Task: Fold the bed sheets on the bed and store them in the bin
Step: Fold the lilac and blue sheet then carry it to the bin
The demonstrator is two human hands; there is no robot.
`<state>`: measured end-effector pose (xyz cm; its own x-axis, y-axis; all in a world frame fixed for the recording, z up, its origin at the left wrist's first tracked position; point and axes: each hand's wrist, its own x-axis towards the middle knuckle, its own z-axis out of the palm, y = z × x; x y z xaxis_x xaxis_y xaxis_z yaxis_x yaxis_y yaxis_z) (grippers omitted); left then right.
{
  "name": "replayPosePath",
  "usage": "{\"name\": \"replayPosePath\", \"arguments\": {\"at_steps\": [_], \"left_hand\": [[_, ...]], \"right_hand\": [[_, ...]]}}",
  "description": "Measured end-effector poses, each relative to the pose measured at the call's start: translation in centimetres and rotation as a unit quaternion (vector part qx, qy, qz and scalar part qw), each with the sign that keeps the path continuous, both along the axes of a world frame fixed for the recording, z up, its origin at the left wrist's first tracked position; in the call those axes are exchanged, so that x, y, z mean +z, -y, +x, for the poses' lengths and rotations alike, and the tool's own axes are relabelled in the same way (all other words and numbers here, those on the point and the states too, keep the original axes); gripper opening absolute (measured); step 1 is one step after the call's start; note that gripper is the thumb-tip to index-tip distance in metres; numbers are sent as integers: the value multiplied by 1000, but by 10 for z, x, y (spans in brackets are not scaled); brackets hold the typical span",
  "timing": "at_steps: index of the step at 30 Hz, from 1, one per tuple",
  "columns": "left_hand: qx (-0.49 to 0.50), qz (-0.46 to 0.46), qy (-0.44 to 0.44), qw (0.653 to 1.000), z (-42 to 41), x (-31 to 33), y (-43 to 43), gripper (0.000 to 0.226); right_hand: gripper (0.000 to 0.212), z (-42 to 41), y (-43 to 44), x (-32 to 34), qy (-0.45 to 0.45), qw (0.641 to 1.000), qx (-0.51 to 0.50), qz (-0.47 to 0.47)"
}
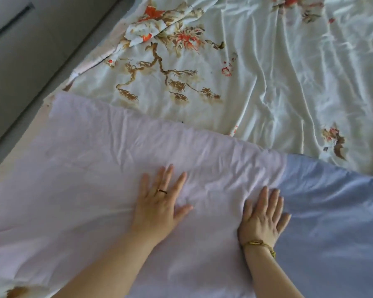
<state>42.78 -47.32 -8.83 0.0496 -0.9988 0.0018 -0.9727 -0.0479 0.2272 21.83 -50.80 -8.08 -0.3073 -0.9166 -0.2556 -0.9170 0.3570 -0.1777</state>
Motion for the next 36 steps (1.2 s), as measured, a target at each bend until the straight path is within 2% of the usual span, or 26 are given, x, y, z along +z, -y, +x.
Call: {"name": "replayPosePath", "arguments": {"at_steps": [2, 5, 7, 11, 13, 16, 19, 21, 23, 25, 26, 28, 29, 31, 33, 34, 36], "left_hand": [[-12, 7, 26, 1000, -29, -12, 42, 66], [20, 58, 41, 997, -43, -25, 77, 68], [29, 38, 45, 998, -44, -31, 82, 68], [31, -16, 58, 998, -47, -39, 79, 68], [37, -8, 42, 998, -49, -40, 77, 71], [69, -3, 19, 997, -48, -39, 78, 80], [61, 1, 36, 998, -56, -35, 75, 77], [56, 5, 38, 998, -54, -32, 76, 74], [75, 12, 43, 996, -53, -34, 75, 73], [109, 21, 11, 994, -70, -27, 67, 72], [118, 17, -14, 993, -92, -22, 58, 67], [80, 7, -43, 996, -146, -11, 34, 60], [49, 10, -69, 996, -176, -6, 21, 62], [-27, 23, -90, 995, -235, 3, 4, 65], [-105, 34, -43, 993, -273, -2, -1, 65], [-120, 32, -25, 992, -286, -5, 3, 65], [-103, 15, 5, 995, -298, -15, 7, 67]], "right_hand": [[81, 6, 0, -15, -15, 999, 28, -18], [68, -1, 5, -33, -39, 995, 42, -84], [60, -2, 8, -43, -49, 989, 50, -129], [60, -2, 5, -45, -58, 988, 58, -133], [61, -5, 4, -46, -65, 985, 62, -148], [60, -12, -4, -41, -41, 972, 157, -172], [62, -76, -39, -33, -62, 958, 241, -146], [66, -152, -69, -19, -95, 971, 199, -88], [81, -235, -104, 3, -118, 990, 78, -16], [96, -295, -134, 20, -118, 992, -45, 16], [96, -308, -143, 25, -101, 991, -85, 9], [83, -295, -140, 23, -93, 986, -139, -14], [76, -278, -136, 17, -100, 987, -120, -47], [63, -228, -130, 8, -78, 988, 36, -126], [52, -203, -134, 4, -43, 975, 190, -110], [51, -222, -133, 1, -32, 973, 211, -92], [50, -285, -136, -7, -48, 978, 183, -85]]}}
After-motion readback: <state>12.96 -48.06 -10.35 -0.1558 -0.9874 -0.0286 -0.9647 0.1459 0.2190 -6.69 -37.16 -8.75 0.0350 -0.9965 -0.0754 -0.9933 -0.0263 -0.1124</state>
